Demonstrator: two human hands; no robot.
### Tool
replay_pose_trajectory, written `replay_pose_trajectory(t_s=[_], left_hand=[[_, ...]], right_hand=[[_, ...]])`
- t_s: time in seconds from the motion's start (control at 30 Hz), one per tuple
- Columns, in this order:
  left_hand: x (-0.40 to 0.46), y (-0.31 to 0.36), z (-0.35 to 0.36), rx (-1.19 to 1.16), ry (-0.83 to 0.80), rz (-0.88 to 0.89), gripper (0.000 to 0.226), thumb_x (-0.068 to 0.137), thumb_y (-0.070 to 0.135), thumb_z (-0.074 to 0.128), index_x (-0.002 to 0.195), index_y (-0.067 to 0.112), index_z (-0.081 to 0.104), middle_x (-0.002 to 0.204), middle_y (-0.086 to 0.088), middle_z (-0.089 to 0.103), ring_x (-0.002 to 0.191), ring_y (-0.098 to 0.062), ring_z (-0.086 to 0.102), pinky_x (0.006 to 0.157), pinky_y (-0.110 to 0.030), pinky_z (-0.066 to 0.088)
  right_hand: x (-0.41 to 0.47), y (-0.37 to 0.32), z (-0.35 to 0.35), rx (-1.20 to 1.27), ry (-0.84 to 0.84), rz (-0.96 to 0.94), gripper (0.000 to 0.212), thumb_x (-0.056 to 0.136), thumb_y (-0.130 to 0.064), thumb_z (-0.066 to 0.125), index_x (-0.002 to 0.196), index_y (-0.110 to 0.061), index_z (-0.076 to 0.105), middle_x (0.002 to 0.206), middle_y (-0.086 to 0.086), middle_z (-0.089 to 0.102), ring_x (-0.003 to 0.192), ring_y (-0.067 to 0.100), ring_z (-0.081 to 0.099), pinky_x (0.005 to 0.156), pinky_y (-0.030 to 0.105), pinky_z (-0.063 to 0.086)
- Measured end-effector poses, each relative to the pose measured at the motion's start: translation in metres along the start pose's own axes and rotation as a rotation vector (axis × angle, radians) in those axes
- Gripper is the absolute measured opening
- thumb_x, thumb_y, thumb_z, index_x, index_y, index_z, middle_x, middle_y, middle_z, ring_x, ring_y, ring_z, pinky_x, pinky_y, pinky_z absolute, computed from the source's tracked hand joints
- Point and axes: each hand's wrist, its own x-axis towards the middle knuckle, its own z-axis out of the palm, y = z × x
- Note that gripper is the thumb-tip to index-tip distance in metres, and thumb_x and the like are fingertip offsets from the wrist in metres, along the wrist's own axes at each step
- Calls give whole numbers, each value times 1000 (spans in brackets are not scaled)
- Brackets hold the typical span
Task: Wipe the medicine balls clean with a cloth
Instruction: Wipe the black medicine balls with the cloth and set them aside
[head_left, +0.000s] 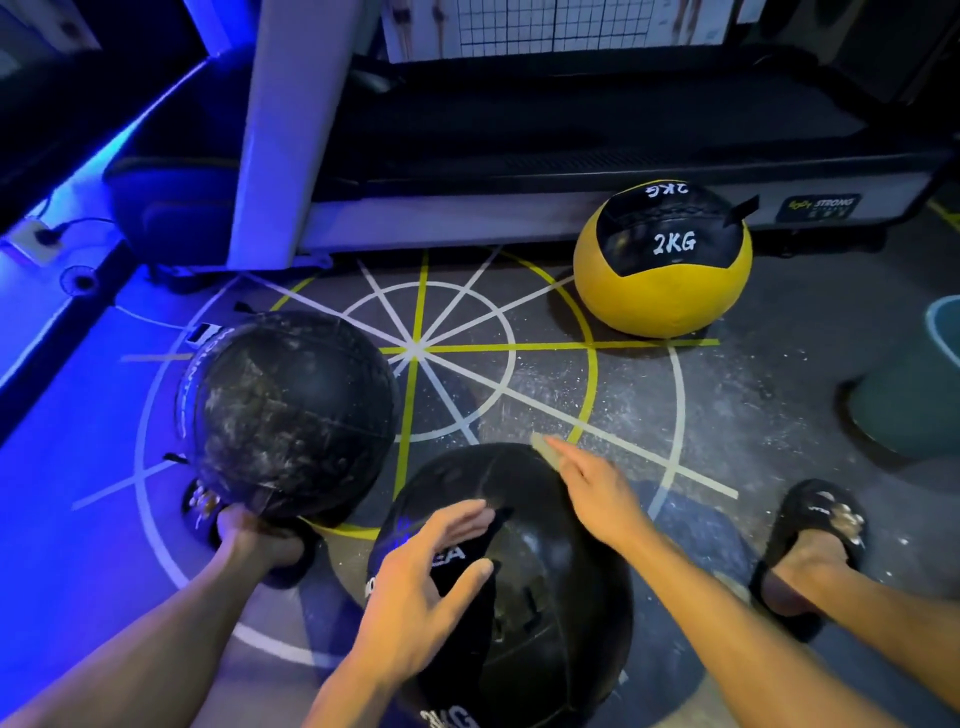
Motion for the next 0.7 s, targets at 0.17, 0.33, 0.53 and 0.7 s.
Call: replay_pose_trajectory(t_s=[0.17,0.33,0.53,0.7], left_hand=[[-2,-22,-17,35,309,-189,43,87,27,80,127,31,63,128,18,66,118,0,61,103,-31,49],[-20,-38,-28,-147,96,-789,122,57,86,76,156,28,34,153,-3,45,128,-16,52,106,-40,46],[-41,-52,-21,-468,120,-1110,108,35,94,77,128,42,61,106,-5,76,86,-26,69,83,-41,55],[-40,-37,-12,-478,110,-1044,90,38,92,72,109,37,74,86,4,77,72,-18,63,77,-38,47]], right_hand=[[-12,21,-6,122,14,104,43,110,-24,38,152,-27,47,155,-10,45,145,12,38,120,31,25],[-23,65,-11,164,52,301,41,109,-28,42,148,-22,52,150,-14,47,143,13,40,124,36,25],[-42,127,-2,270,62,595,32,107,-29,41,122,-24,68,92,-9,60,83,12,55,74,29,46],[-59,144,8,440,174,707,30,107,-17,44,116,-16,73,98,8,70,86,21,57,62,28,39]])
